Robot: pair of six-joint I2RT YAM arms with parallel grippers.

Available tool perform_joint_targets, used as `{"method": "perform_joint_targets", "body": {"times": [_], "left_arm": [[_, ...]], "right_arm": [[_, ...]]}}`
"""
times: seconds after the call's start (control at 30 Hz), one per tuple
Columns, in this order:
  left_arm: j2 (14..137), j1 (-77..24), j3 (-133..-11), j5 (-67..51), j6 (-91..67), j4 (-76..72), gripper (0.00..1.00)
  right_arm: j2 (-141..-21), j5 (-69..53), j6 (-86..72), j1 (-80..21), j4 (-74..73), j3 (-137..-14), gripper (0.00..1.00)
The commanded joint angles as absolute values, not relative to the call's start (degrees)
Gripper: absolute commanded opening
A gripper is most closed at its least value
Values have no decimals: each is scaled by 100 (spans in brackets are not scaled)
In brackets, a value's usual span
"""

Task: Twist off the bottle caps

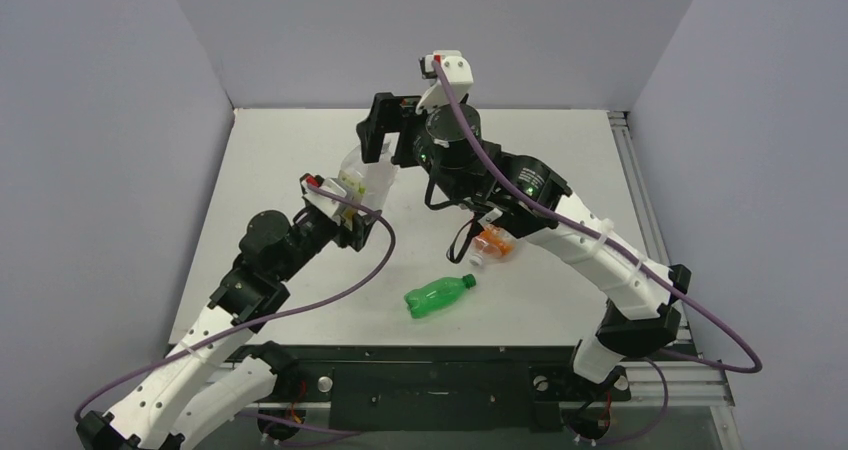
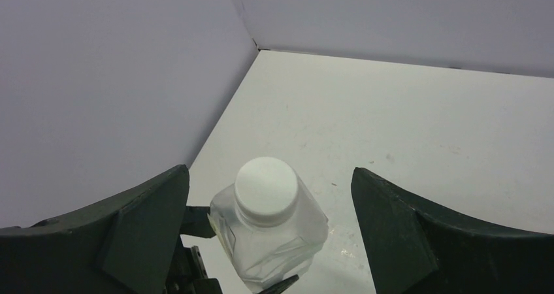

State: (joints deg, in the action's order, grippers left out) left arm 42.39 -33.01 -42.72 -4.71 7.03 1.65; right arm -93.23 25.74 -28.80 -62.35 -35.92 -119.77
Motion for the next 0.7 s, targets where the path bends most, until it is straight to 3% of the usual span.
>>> {"method": "perform_joint_targets", "body": {"times": [0.0,0.33,0.57,0.67], "left_arm": [[4201,-3464,-4375,-296,873,-89,0],[4240,-3477,-4455,-226,942,-143,0],[4236,-3478,-4457,-166,940,-131,0],[4259,-3474,-4478,-65,877,-127,0]], "right_arm": [[-9590,2629,-2792,-6195,-3488,-12373,88],[-9790,2282,-2929,-5976,-3658,-12498,80],[-9680,2068,-3042,-5838,-3615,-12340,60],[-9665,1994,-3067,-5829,-3639,-12310,59]]}}
